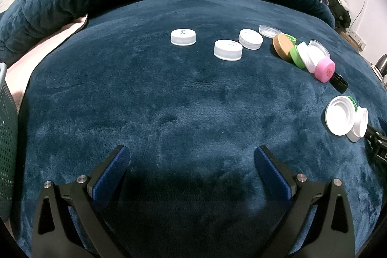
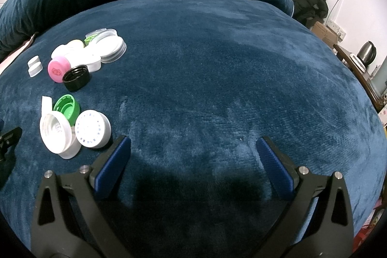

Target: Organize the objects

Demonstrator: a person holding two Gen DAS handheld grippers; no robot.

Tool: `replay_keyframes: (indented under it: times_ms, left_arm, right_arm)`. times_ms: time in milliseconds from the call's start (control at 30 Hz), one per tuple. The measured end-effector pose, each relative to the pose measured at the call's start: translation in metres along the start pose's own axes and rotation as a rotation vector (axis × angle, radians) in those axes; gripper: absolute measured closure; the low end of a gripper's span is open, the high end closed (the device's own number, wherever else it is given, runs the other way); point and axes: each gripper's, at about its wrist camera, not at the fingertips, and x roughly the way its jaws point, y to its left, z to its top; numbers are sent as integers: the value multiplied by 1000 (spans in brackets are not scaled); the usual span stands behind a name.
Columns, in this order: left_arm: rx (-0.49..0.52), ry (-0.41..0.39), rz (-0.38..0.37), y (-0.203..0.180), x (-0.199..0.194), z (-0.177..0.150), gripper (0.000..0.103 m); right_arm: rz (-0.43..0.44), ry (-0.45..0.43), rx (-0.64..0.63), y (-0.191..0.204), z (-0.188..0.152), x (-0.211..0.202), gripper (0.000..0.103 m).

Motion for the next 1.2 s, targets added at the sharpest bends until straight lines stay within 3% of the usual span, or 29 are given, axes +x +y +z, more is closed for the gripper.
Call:
replay_keyframes:
  times_ms: [467, 600, 733, 900, 967, 1100, 1200]
  left_arm:
    - [-3, 0, -5, 0, 0, 1, 0]
    - [15, 7, 28, -6, 1, 2, 0]
    - [-27, 33, 41, -10, 3, 6, 0]
    - [23, 128, 42, -13, -1, 14, 0]
    - [8, 143, 42, -11, -8, 14, 1]
    - [-29, 109, -10, -12, -25, 16, 1]
    - [12, 92, -19, -18, -31, 17, 1]
  right_arm:
    - [-2, -2, 0, 1, 1, 2, 0]
    - [-7, 3, -3, 2, 2, 3, 0]
    - [-29, 11, -14, 5, 0, 1, 0]
    - [14, 69, -2, -3, 3, -10, 0]
    - [16, 49, 9, -1, 1, -25, 0]
    - [117, -115, -78, 30, 1, -81, 0]
    - [170, -102, -132, 53, 5, -83, 3]
